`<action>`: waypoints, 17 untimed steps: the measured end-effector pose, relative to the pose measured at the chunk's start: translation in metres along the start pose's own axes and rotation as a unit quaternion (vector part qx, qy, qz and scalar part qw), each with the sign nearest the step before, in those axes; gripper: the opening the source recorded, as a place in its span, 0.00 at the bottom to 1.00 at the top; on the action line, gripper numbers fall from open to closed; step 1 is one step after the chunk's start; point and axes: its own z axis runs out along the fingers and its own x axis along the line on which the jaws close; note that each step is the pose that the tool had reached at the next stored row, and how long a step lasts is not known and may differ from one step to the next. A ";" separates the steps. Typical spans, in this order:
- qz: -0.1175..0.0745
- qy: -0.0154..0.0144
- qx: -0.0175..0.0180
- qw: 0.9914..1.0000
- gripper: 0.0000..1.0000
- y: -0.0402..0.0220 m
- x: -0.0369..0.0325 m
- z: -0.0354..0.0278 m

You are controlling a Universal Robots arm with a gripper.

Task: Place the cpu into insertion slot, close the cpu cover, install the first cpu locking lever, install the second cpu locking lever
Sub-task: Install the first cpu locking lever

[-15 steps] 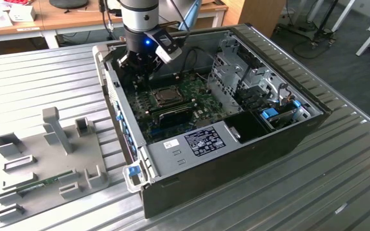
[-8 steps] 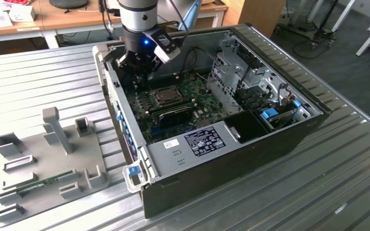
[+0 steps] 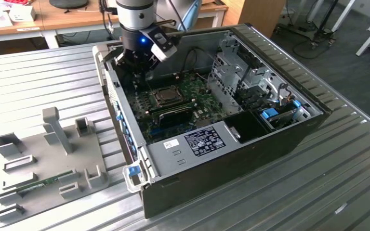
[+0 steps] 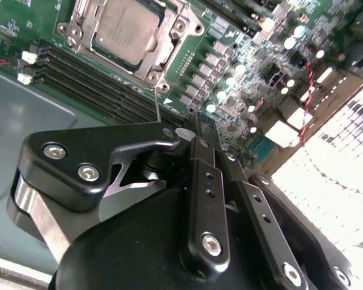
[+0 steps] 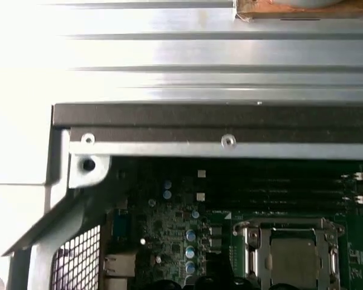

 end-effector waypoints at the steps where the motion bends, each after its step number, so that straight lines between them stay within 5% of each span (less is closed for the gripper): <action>1: 0.000 0.000 0.000 1.000 0.10 0.0013 0.0002 0.0006; 17: 0.004 0.000 0.000 1.000 0.10 0.0129 0.0007 0.0051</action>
